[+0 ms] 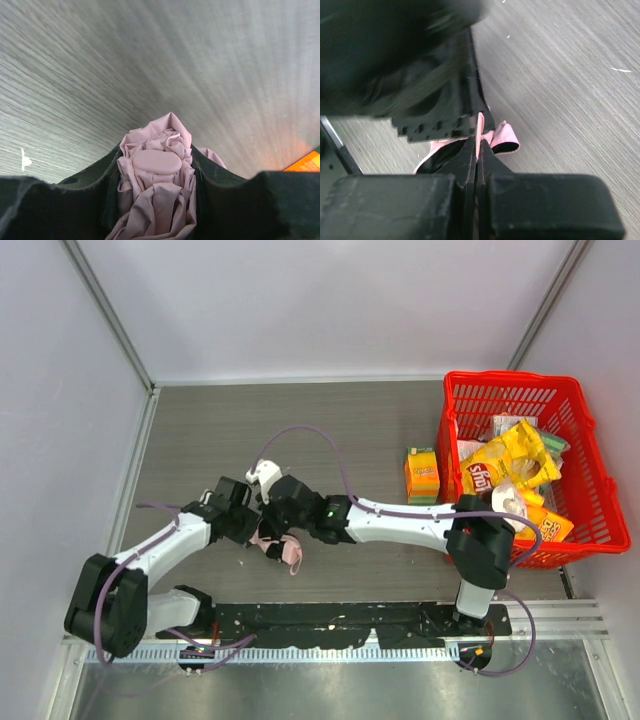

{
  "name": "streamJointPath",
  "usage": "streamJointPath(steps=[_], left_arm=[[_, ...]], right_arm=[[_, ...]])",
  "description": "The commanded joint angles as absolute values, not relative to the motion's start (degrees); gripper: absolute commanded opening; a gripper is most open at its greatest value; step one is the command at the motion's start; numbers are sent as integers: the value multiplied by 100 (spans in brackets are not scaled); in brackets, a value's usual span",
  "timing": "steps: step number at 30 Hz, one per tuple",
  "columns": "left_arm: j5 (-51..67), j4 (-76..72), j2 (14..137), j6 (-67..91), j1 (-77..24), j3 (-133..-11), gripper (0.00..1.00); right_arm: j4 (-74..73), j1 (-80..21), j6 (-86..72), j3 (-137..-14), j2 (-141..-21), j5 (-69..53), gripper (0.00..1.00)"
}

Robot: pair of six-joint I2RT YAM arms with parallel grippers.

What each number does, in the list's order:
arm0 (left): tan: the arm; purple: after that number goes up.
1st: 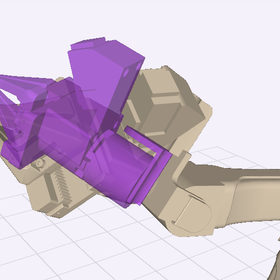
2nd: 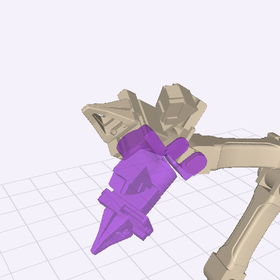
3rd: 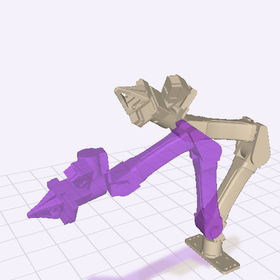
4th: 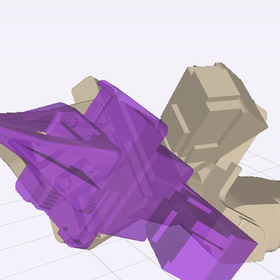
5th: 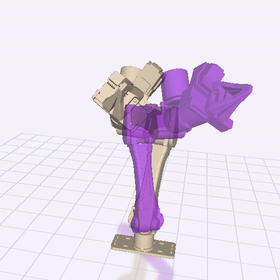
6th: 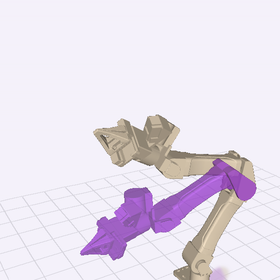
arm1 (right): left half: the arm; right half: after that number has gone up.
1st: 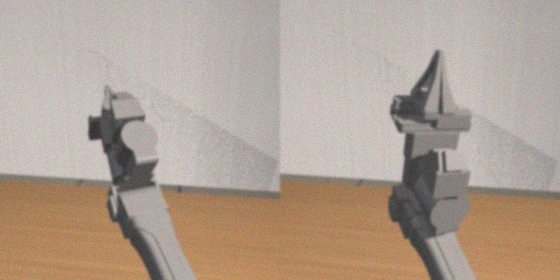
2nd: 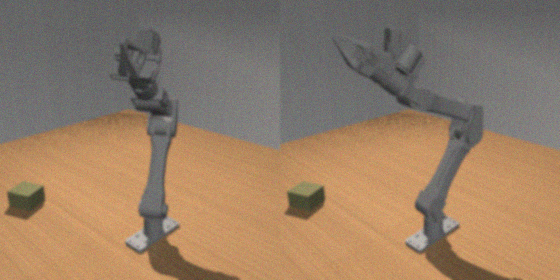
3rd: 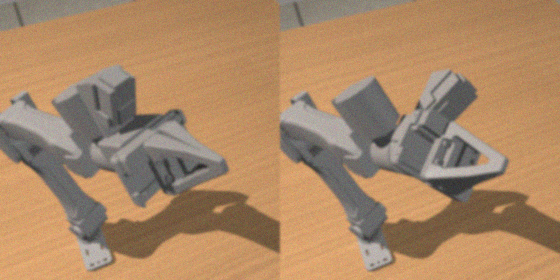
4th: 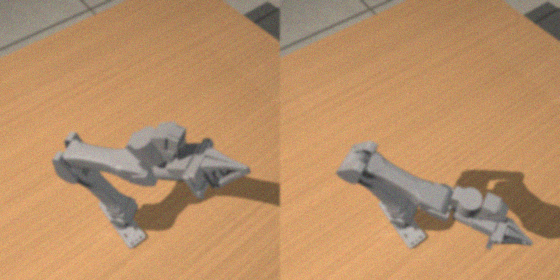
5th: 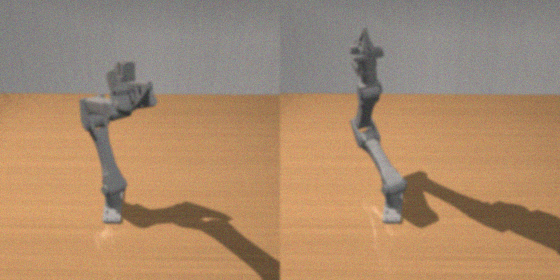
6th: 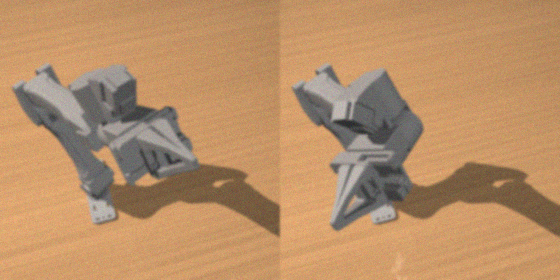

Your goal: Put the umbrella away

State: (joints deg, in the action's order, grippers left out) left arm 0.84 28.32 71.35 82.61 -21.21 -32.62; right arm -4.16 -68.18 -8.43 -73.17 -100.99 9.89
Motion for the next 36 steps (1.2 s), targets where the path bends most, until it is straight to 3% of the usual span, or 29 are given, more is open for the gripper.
streamJointPath(steps=[1,6,11,19,22,31,36], left_arm=[[-1983,3312,6611,8516,-2662,-3164,0],[-1881,3638,6705,8437,-2707,-3383,0],[-1740,3270,7074,8569,-2707,-3278,0],[-1512,2953,7365,8727,-2698,-3296,0],[-1564,2726,7111,8815,-2698,-3103,0],[-2232,2137,5706,8482,-2725,-2444,0],[-2435,1434,5134,8078,-2725,-1935,0]], right_arm=[[2495,-6609,-1777,-7585,-9255,854,1],[2138,-7092,268,-7767,-9307,370,1],[1723,-7321,940,-7814,-9229,88,1],[3145,-7278,352,-6023,-8587,588,1],[3147,-7102,-531,-5915,-8482,896,1],[3349,-6049,-3090,-5669,-8657,115,1],[3156,-5433,-3577,-5528,-8815,-237,1]])
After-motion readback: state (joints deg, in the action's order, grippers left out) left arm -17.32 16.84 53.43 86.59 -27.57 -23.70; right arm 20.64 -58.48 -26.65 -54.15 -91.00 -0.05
